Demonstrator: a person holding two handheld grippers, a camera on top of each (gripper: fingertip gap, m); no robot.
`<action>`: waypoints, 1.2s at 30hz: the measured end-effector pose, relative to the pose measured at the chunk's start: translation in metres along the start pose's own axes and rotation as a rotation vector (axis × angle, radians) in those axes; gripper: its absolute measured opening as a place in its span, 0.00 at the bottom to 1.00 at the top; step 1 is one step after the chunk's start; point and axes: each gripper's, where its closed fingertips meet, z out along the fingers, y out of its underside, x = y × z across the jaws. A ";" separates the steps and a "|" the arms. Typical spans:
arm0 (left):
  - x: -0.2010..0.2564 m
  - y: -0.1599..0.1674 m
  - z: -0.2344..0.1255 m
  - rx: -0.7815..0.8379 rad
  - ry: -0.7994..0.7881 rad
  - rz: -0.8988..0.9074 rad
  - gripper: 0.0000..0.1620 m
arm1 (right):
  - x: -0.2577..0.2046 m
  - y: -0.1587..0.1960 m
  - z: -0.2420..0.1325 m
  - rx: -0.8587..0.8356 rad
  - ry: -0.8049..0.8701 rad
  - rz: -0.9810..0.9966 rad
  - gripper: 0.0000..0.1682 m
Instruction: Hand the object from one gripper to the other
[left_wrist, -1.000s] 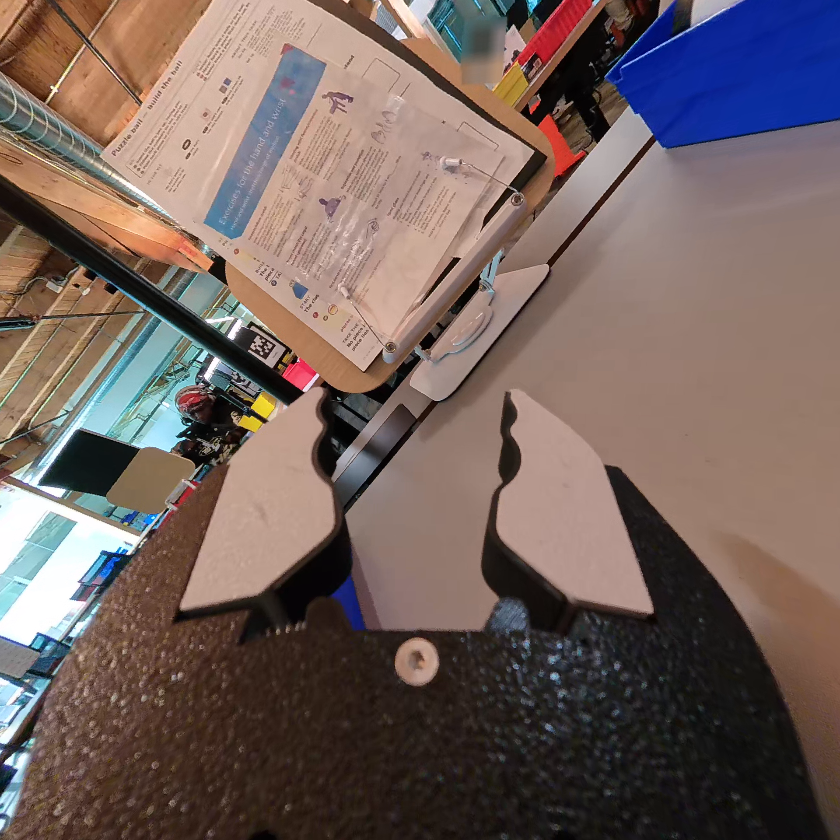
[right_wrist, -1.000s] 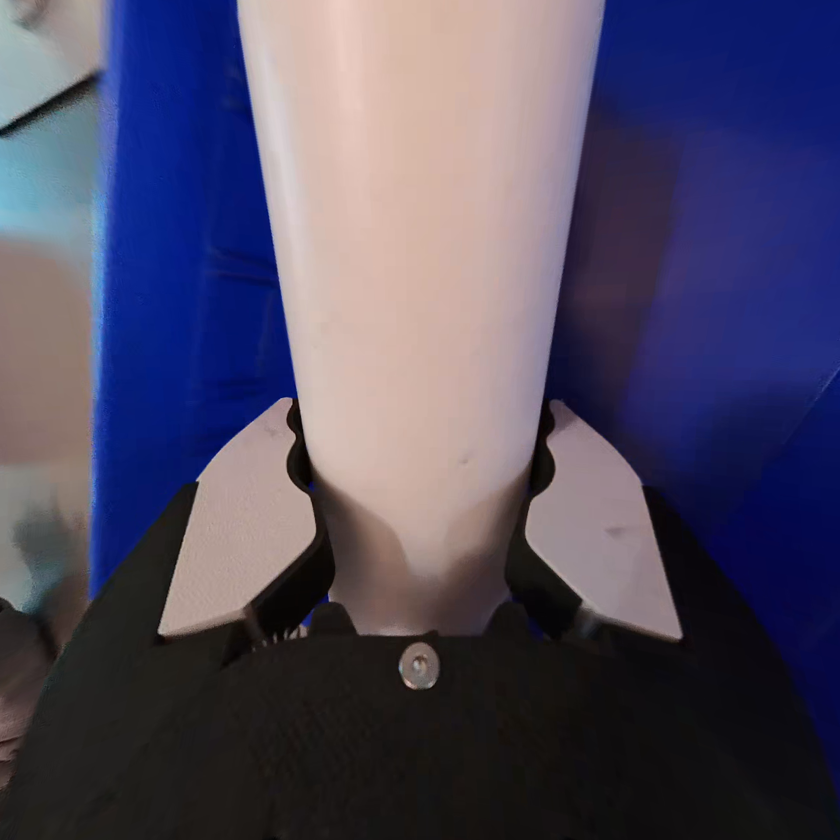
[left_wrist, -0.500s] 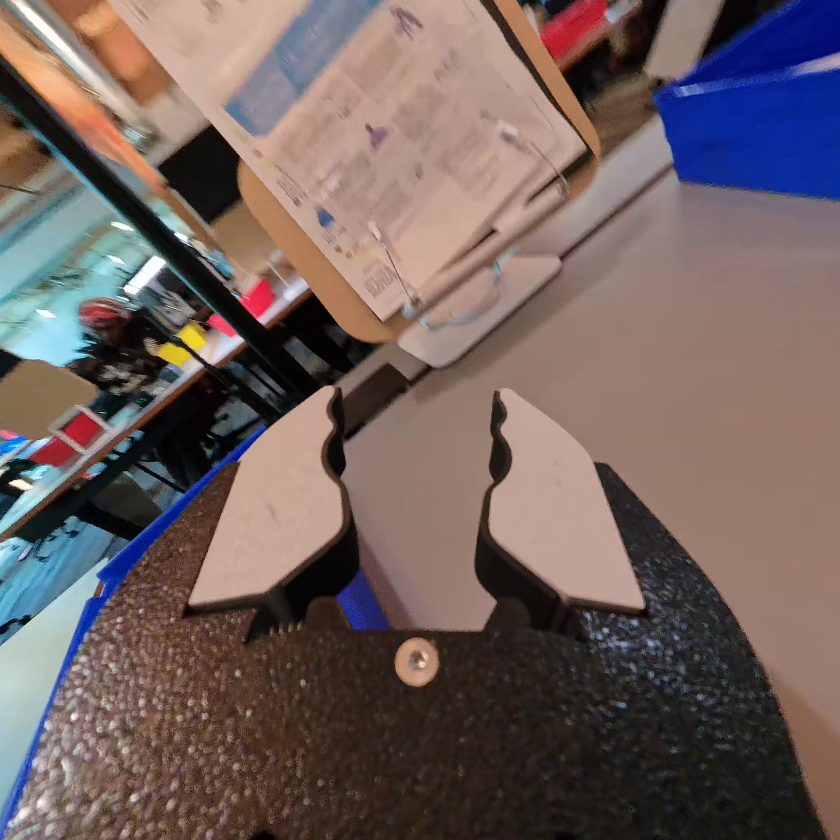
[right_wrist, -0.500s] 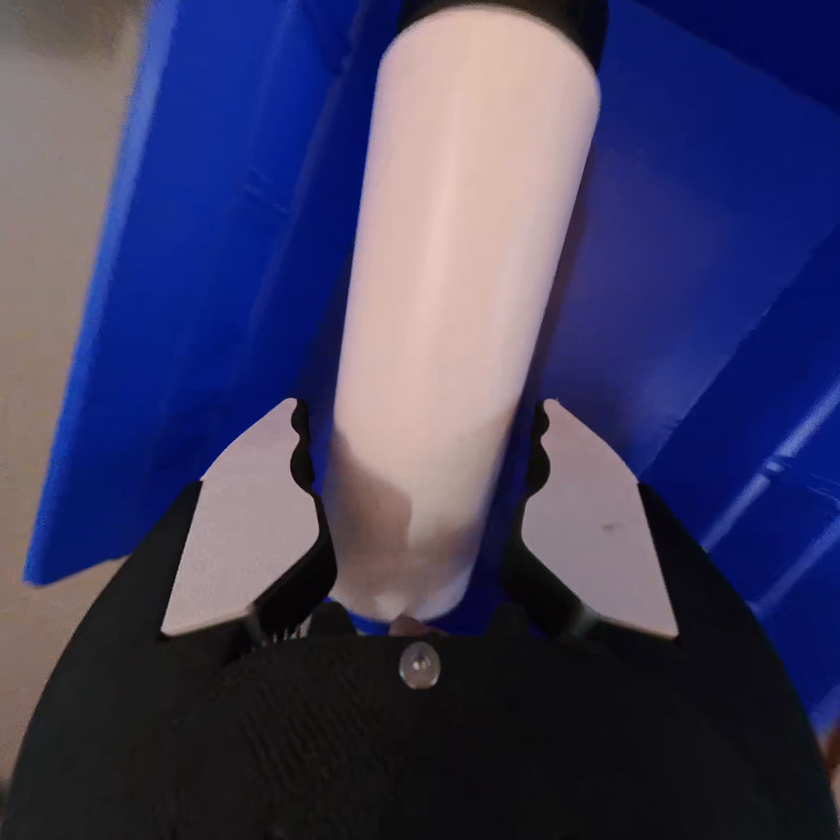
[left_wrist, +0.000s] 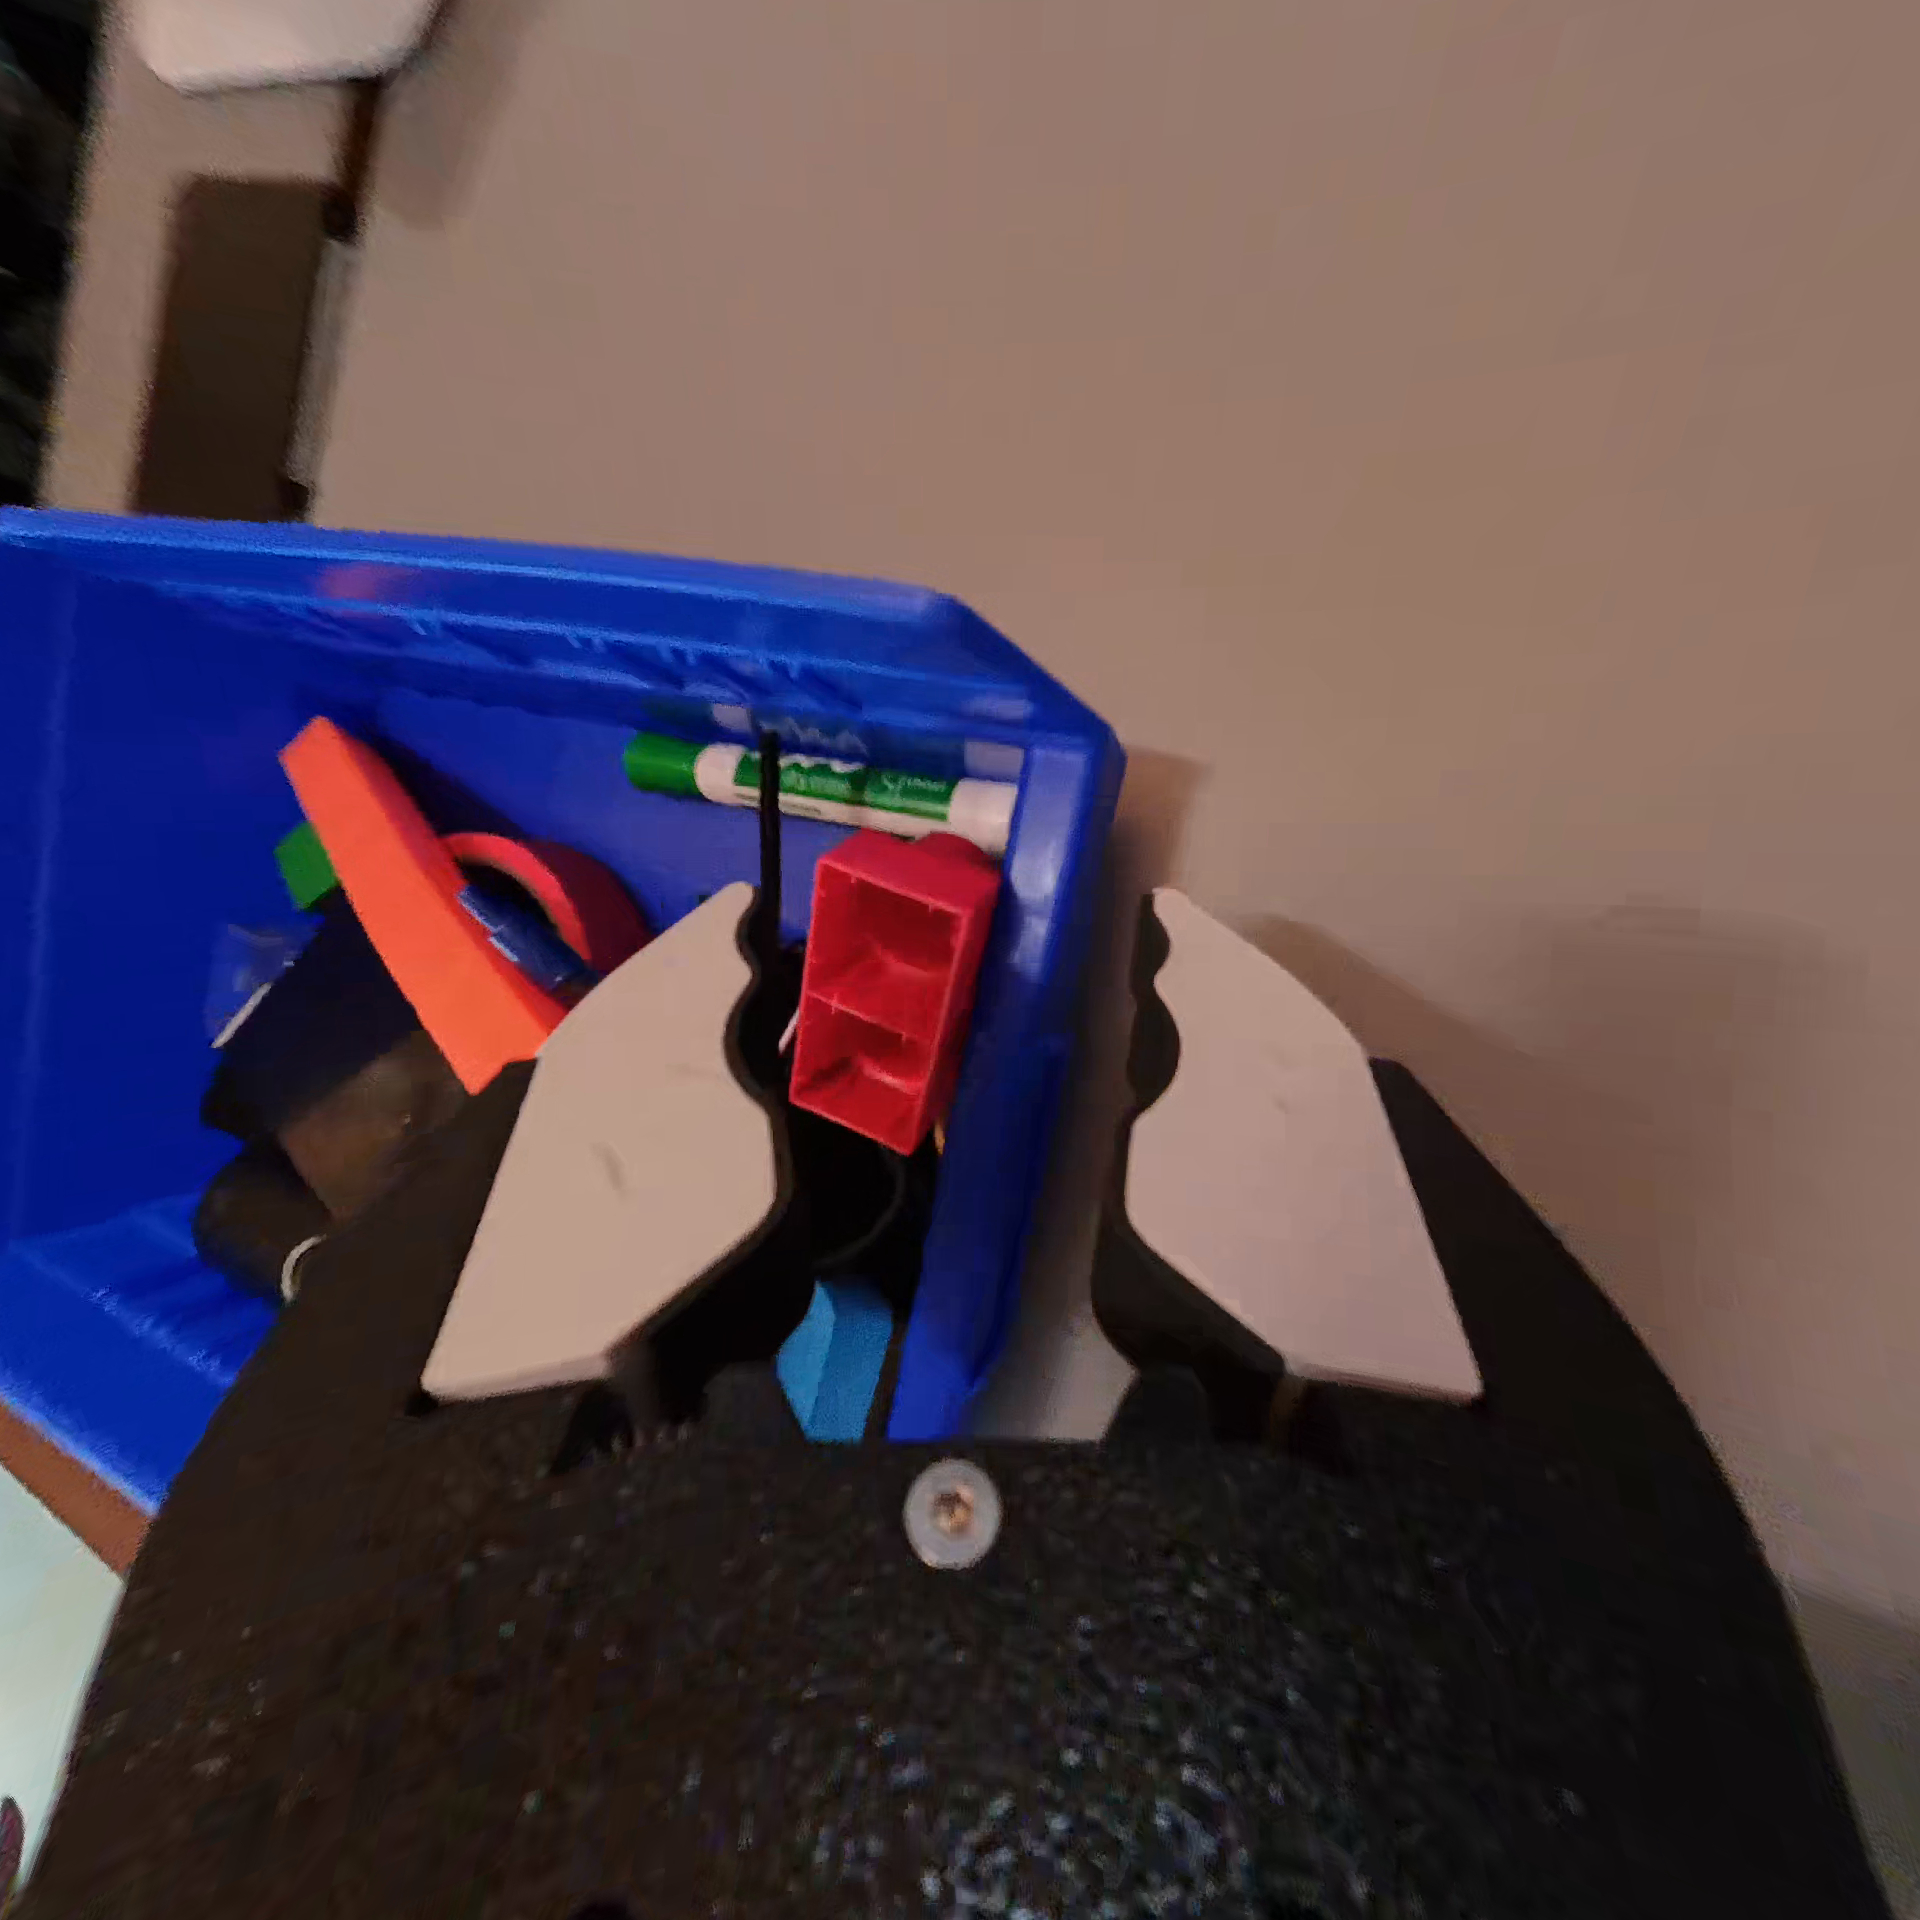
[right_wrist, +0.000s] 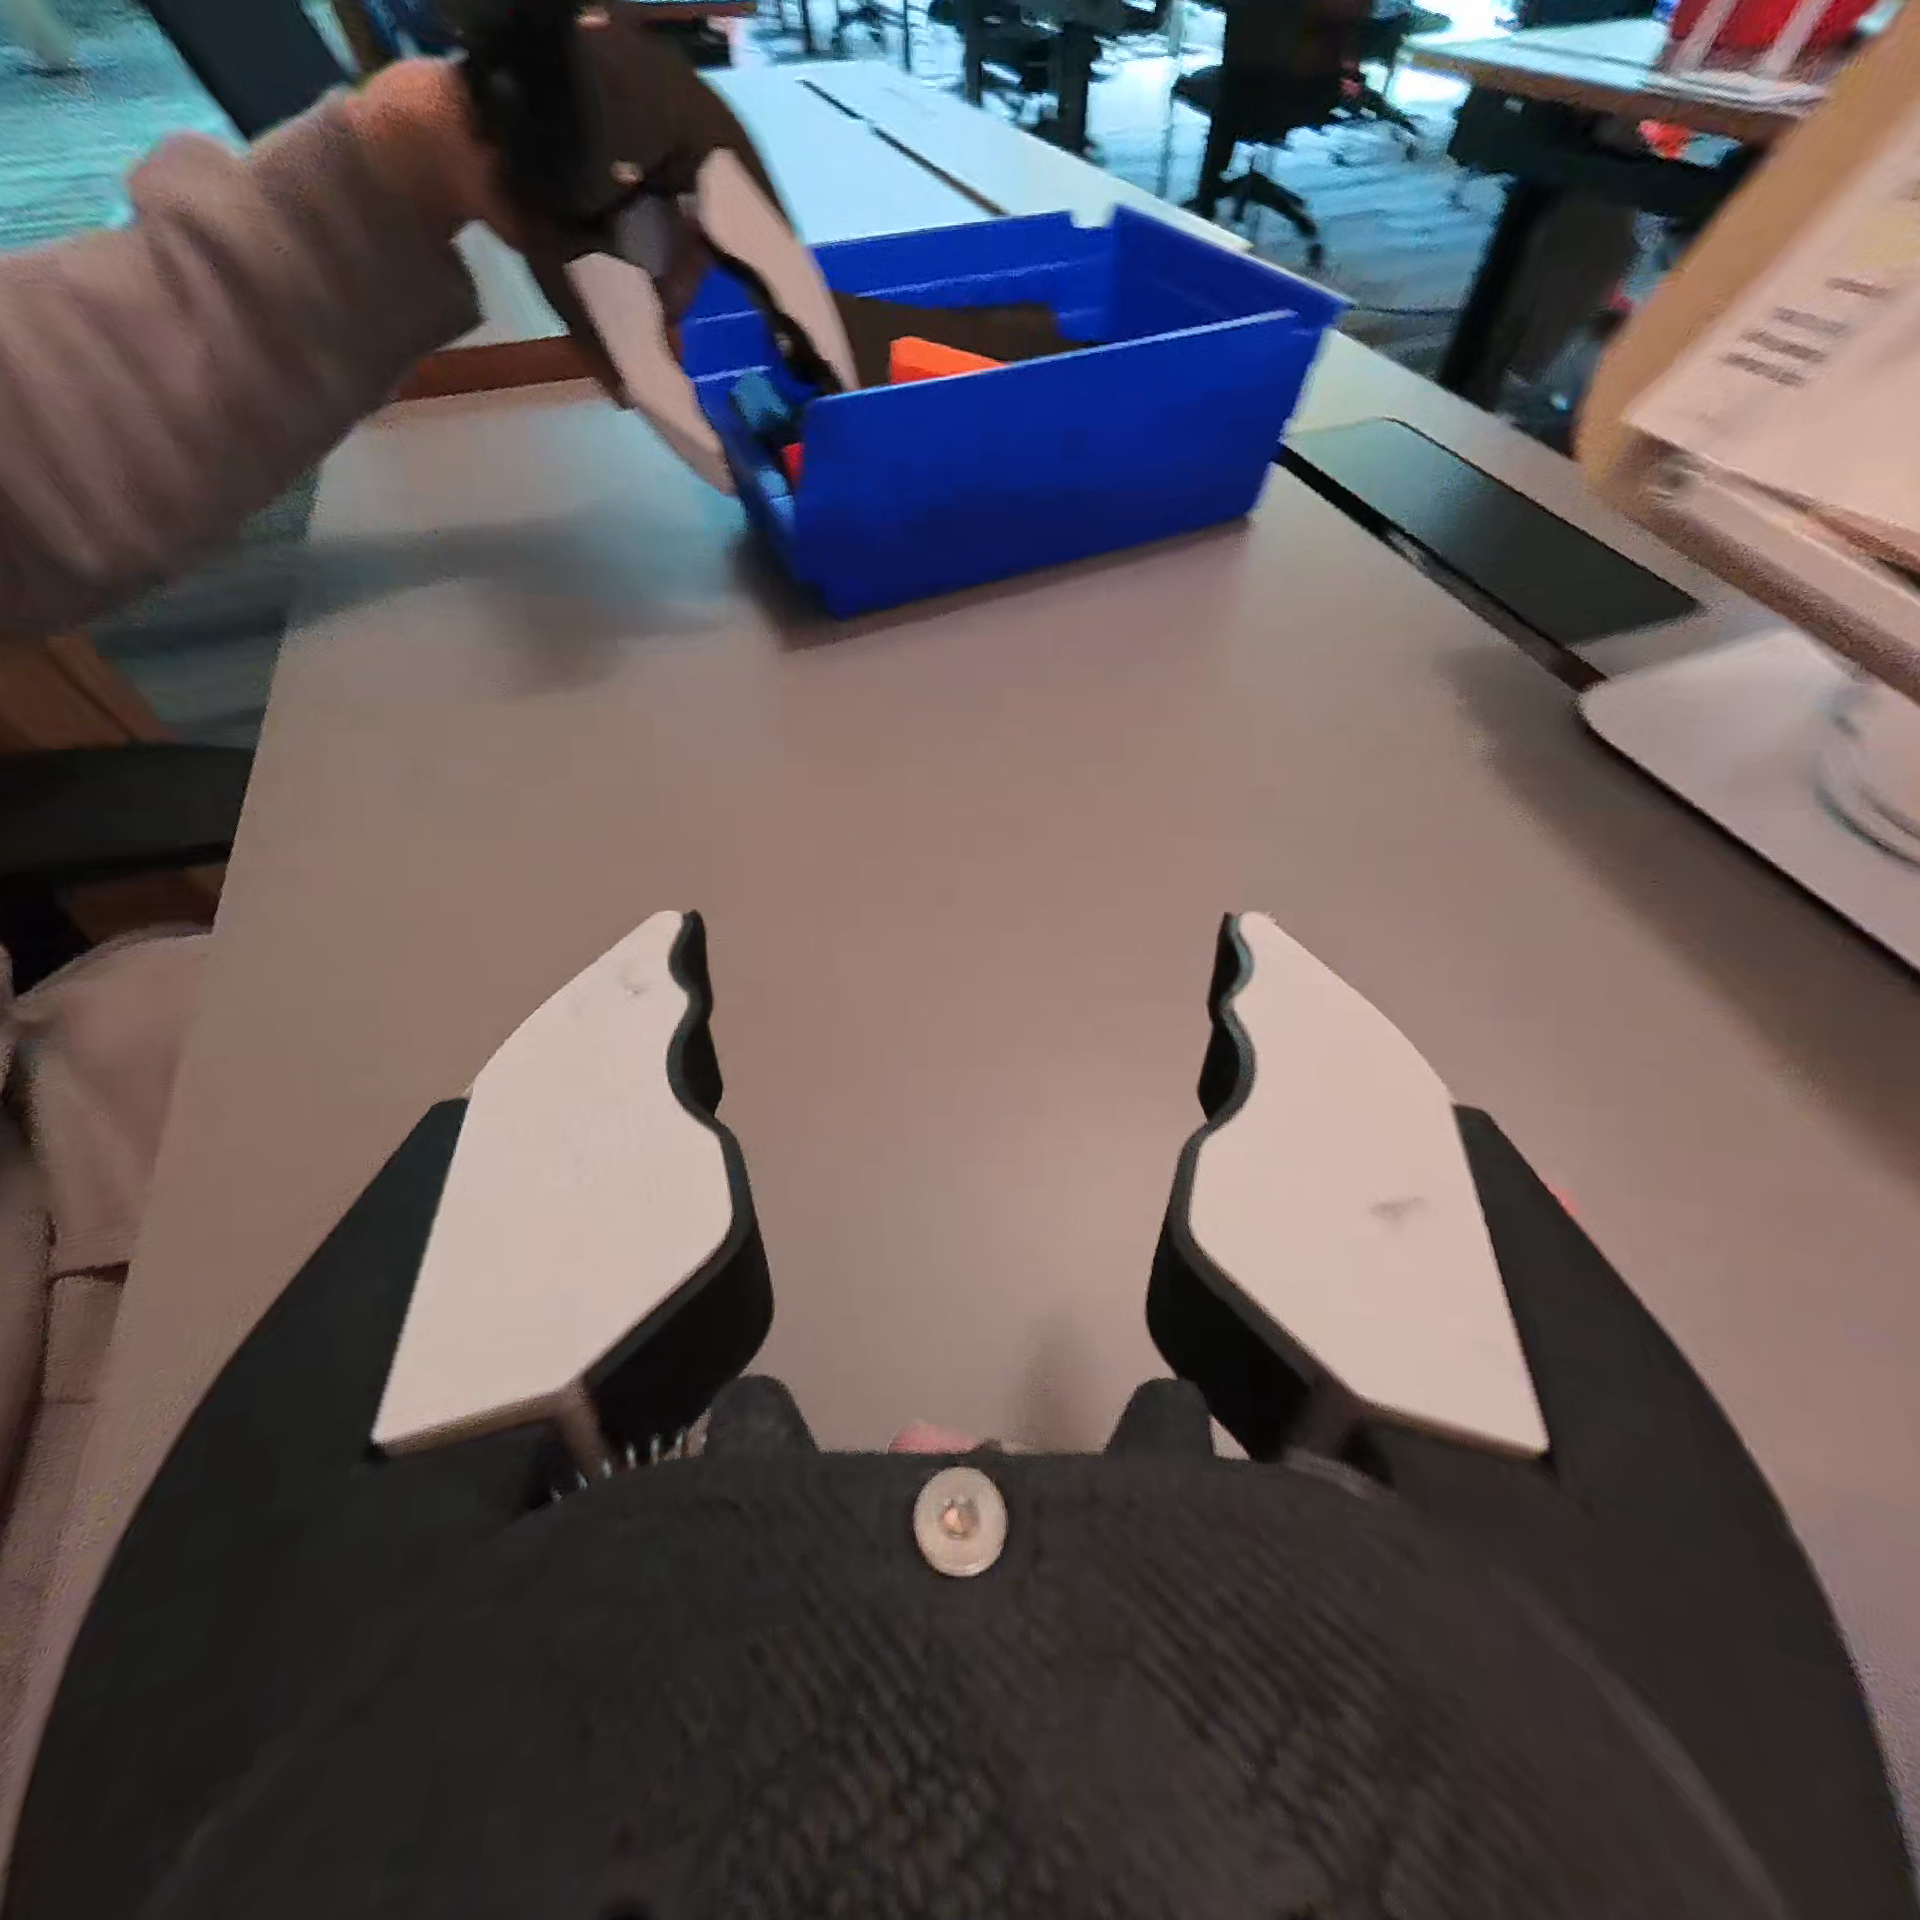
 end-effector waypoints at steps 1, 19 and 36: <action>-0.001 0.005 0.005 -0.036 0.028 0.016 0.40 | -0.007 0.000 0.011 0.011 -0.029 -0.017 0.55; -0.018 0.007 0.004 0.090 0.144 -0.131 0.23 | -0.021 0.020 0.063 0.063 -0.135 -0.061 0.52; 0.026 -0.211 -0.112 1.579 0.396 -0.348 0.22 | -0.039 -0.084 0.069 0.661 -0.309 0.056 0.52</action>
